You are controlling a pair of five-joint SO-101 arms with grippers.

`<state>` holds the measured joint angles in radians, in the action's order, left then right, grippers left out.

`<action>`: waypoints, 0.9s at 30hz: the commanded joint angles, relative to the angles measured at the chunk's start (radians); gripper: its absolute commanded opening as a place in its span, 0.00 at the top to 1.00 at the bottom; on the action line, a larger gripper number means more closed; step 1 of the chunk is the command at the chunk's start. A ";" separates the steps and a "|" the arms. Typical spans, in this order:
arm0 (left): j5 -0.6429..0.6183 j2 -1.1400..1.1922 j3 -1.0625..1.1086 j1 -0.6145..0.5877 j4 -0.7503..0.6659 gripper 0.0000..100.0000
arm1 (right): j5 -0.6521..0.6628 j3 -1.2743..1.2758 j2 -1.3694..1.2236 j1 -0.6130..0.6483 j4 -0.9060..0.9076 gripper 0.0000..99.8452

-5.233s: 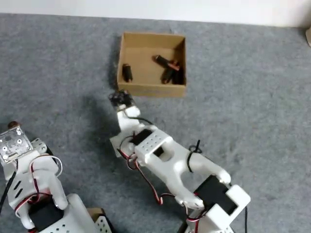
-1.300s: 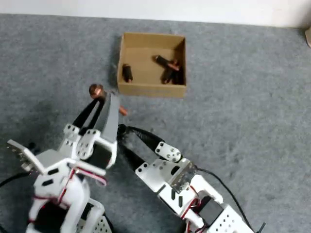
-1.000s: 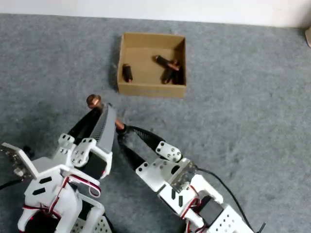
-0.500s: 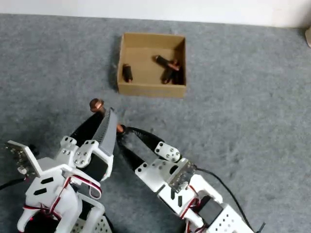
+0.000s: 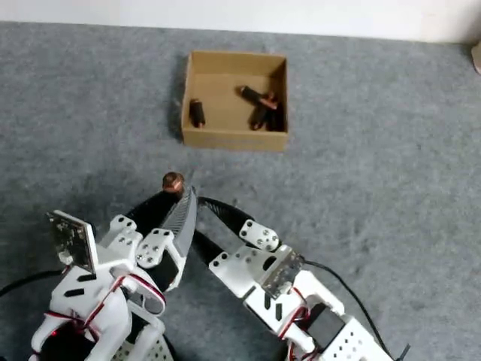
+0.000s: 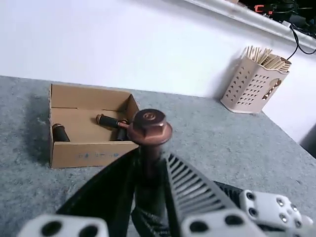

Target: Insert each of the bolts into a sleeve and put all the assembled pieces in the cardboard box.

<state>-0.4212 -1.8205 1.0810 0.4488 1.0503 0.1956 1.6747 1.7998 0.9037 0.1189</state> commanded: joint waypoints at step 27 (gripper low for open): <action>-0.285 -0.004 -0.116 -0.441 -0.052 0.60 | 0.009 0.125 0.008 -0.019 -0.001 0.99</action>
<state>-0.6820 -1.8205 1.0088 0.1250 1.0257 0.1956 1.6747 1.7998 0.9022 0.1220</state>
